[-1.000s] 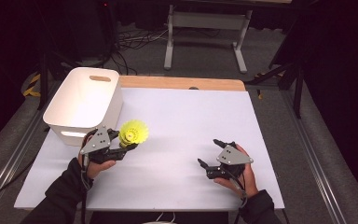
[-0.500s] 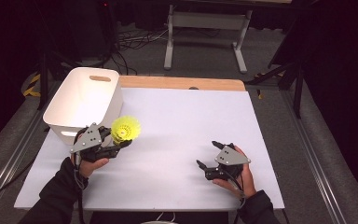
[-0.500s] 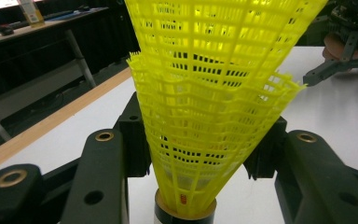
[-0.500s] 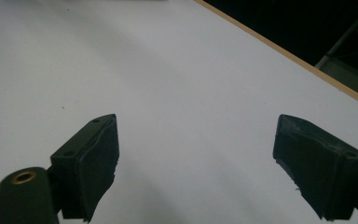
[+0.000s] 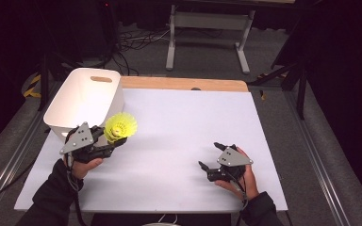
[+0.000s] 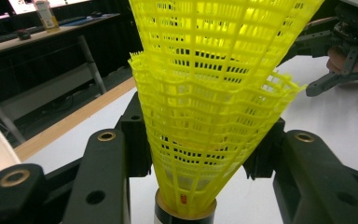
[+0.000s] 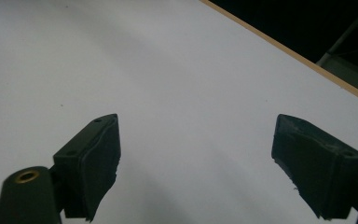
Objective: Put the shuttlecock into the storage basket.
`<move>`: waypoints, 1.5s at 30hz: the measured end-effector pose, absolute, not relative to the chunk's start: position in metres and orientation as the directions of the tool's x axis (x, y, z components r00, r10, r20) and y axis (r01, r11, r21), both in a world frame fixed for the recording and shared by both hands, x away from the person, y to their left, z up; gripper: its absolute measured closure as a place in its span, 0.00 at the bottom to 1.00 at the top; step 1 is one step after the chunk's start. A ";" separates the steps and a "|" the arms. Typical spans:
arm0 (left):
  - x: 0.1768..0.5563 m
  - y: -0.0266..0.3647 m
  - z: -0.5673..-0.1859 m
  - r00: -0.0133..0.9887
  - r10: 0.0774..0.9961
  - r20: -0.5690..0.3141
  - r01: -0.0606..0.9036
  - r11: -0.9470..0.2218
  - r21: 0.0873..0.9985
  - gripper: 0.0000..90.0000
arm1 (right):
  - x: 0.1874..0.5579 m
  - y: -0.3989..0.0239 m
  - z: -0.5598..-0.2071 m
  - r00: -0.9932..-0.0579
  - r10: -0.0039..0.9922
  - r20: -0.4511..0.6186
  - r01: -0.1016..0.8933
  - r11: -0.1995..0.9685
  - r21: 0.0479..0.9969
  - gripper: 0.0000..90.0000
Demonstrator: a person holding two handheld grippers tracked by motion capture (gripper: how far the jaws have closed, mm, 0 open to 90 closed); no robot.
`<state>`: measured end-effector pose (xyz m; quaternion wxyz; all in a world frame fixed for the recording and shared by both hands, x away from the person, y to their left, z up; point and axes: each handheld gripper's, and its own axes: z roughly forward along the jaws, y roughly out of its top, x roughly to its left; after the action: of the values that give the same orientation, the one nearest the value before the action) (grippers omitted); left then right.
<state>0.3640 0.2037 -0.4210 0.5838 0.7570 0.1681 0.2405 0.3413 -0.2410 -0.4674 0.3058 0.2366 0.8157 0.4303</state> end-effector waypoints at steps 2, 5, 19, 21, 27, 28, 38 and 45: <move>0.364 0.206 -0.420 0.825 0.541 0.165 -0.030 -0.249 0.968 0.60 | 0.341 -0.241 -0.467 -0.701 0.649 -0.294 0.122 0.516 0.848 0.18; 0.364 0.208 -0.418 0.819 0.548 0.169 -0.036 -0.246 0.969 0.60 | 0.341 -0.241 -0.467 -0.702 0.649 -0.293 0.123 0.516 0.848 0.18; 0.359 0.228 -0.403 0.787 0.599 0.149 -0.043 -0.188 0.981 0.61 | 0.342 -0.242 -0.466 -0.702 0.653 -0.286 0.124 0.506 0.853 0.18; 0.357 0.233 -0.401 0.774 0.613 0.159 -0.049 -0.194 0.980 0.61 | 0.342 -0.242 -0.466 -0.701 0.653 -0.286 0.123 0.506 0.854 0.18; 0.353 0.246 -0.393 0.748 0.647 0.151 -0.047 -0.176 0.983 0.61 | 0.346 -0.243 -0.467 -0.702 0.658 -0.271 0.135 0.496 0.858 0.19; 0.352 0.250 -0.392 0.743 0.651 0.156 -0.048 -0.180 0.983 0.61 | 0.347 -0.244 -0.467 -0.701 0.660 -0.269 0.138 0.496 0.857 0.19; 0.357 0.267 -0.366 0.711 0.684 0.163 -0.005 -0.227 0.974 0.61 | 0.349 -0.246 -0.466 -0.692 0.674 -0.260 0.149 0.485 0.862 0.19; 0.375 0.269 -0.347 0.708 0.687 0.162 0.028 -0.256 0.966 0.61 | 0.349 -0.248 -0.466 -0.691 0.676 -0.255 0.153 0.482 0.863 0.20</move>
<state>0.3748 0.2688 -0.3474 0.5592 0.7358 0.2430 0.2948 0.3492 -0.2476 -0.4665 0.2975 0.2565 0.8078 0.4394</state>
